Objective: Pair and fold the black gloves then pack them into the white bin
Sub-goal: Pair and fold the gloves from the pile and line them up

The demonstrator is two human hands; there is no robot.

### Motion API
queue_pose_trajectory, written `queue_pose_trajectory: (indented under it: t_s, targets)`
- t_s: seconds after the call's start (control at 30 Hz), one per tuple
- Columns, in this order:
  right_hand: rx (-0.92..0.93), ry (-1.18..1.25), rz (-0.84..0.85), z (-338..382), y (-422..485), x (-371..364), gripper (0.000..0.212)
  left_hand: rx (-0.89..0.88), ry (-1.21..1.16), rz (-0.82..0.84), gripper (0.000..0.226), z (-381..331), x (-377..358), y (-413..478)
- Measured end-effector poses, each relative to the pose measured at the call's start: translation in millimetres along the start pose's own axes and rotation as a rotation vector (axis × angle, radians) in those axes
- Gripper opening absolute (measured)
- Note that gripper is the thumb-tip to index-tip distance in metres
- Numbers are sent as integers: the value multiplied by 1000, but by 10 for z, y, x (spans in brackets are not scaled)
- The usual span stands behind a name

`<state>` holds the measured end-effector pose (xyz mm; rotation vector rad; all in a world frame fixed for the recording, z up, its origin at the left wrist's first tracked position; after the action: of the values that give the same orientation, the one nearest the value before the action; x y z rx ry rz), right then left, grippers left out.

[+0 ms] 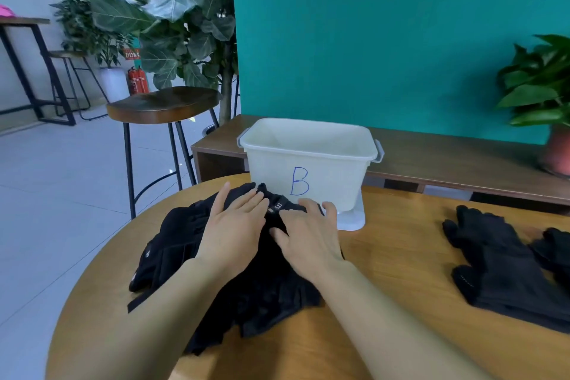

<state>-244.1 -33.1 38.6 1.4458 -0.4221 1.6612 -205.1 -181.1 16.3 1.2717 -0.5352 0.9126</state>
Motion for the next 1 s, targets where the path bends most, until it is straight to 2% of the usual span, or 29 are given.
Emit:
queue_pose_trajectory:
  t_s: [0.1,0.2,0.33,0.43,0.5,0.57,0.63,0.7,0.8,0.87,1.0]
  targets:
    - [-89,33,-35,76,120,-140,36,18,2,-50,42,15,-50,-28]
    - [-152,58,-63,102,186,-204,27,4,20,-116,31,19,-67,-46]
    - [-178,137,-150,23,156,-133,24,10,-5,-68,34,16,15,-60]
    - [-200,252,-181,-111,41,61,25,53,-114,81,52,-23,263,-20]
    - [-232,517,-195,-212,-83,272,24,64,-177,113,57,-61,433,11]
    - [-266,948,-160,-278,-278,564,23,42,-246,133,62,-132,623,55]
    - [-293,1166,-78,-348,-517,875,13,93,-438,181,69,-197,817,81]
    - [-318,1223,4,-442,-771,1119,18,176,-766,295,66,-328,1039,69]
    - [-359,1302,76,-582,-1217,1350,22,205,-1185,427,26,-649,1376,-70]
    - [-385,1292,79,-681,-1511,1460,19,213,-1276,482,14,-853,1555,-178]
    - [-439,1231,11,-869,-2005,1673,26,203,-1320,558,21,-1172,1756,-376]
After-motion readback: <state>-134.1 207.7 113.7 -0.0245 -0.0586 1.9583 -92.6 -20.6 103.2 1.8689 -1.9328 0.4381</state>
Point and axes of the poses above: each hand's wrist, its own y-axis towards the middle knuckle, its own x-axis out of the back of the hand, z = x × y, the point moved 1 cm from there along y, towards the middle knuckle, and after that the axes turned 11 degrees about y, right-handed, at the moved point
